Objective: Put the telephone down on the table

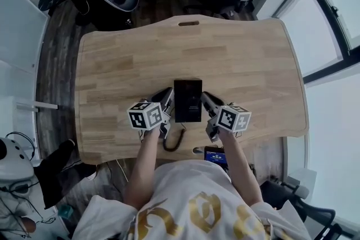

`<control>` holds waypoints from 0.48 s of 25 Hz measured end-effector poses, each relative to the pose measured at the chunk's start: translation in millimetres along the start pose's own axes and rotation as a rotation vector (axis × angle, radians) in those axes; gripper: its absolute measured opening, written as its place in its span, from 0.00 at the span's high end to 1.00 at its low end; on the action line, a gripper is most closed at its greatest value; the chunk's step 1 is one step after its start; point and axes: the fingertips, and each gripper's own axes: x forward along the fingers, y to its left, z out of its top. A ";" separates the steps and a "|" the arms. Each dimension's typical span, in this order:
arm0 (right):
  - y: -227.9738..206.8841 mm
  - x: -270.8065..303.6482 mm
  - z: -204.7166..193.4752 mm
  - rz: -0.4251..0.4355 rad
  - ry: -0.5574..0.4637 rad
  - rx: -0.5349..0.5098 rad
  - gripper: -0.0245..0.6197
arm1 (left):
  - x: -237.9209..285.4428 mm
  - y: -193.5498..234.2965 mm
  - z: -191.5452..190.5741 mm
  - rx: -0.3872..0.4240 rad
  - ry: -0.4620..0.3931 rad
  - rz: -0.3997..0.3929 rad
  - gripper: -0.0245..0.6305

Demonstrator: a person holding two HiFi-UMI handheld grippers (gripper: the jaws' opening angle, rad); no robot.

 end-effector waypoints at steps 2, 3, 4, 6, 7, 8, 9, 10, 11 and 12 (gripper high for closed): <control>6.9 -6.9 3.6 -0.012 -0.031 -0.044 0.92 | -7.5 -2.5 -3.1 0.015 0.007 0.003 0.94; 10.9 -10.3 5.1 -0.014 -0.046 -0.065 0.92 | -11.9 -3.5 -4.8 0.021 0.009 0.007 0.94; 14.9 -13.4 6.5 -0.016 -0.058 -0.086 0.92 | -16.2 -4.5 -5.9 0.025 0.008 0.010 0.94; 21.3 -18.3 9.5 -0.026 -0.072 -0.136 0.93 | -23.5 -7.1 -5.6 0.039 -0.001 0.017 0.95; 24.0 -20.5 11.3 -0.035 -0.079 -0.162 0.93 | -26.5 -8.9 -4.6 0.053 -0.008 0.020 0.95; 26.5 -23.0 13.2 -0.044 -0.089 -0.186 0.93 | -29.3 -11.5 -3.3 0.071 -0.017 0.021 0.95; 28.9 -25.9 14.9 -0.053 -0.101 -0.206 0.93 | -32.0 -14.7 -1.8 0.090 -0.028 0.020 0.95; 31.4 -29.2 16.5 -0.059 -0.114 -0.220 0.93 | -34.8 -18.4 0.2 0.104 -0.043 0.017 0.95; 34.5 -32.6 18.1 -0.059 -0.129 -0.229 0.93 | -37.7 -22.9 3.2 0.110 -0.062 0.011 0.95; 39.0 -36.2 20.0 -0.049 -0.146 -0.236 0.93 | -40.5 -28.1 7.0 0.108 -0.085 0.003 0.95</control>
